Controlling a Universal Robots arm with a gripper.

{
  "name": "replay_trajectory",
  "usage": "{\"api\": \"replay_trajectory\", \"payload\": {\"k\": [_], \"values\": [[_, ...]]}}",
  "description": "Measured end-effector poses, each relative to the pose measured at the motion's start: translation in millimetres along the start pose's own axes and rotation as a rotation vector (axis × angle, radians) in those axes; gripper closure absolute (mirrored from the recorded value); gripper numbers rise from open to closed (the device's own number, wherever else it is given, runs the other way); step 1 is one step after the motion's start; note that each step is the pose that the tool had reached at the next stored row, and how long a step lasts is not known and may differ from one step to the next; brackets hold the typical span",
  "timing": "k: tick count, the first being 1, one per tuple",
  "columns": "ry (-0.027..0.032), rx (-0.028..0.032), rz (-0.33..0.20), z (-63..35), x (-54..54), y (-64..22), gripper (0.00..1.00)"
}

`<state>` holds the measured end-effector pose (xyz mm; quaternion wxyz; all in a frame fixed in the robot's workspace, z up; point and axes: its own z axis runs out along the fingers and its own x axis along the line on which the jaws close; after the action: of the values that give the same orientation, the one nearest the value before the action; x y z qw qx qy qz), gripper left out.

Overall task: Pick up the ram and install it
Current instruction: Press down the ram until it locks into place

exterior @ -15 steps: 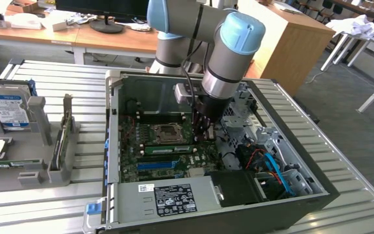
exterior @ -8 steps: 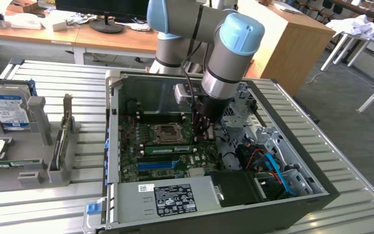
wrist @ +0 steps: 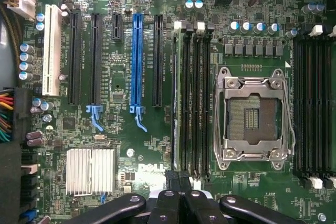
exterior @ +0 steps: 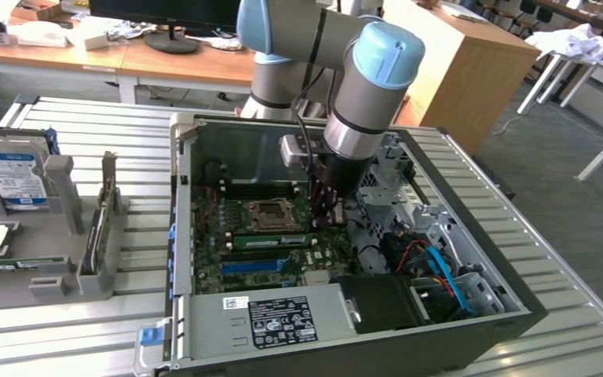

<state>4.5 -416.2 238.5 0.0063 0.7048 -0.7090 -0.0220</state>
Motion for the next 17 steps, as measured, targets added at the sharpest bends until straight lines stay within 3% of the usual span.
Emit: {"api": "replay_trajectory", "payload": {"k": [17], "values": [[-0.0004,0.0025,0.000,5.7,-2.9,-0.2,0.89]]}}
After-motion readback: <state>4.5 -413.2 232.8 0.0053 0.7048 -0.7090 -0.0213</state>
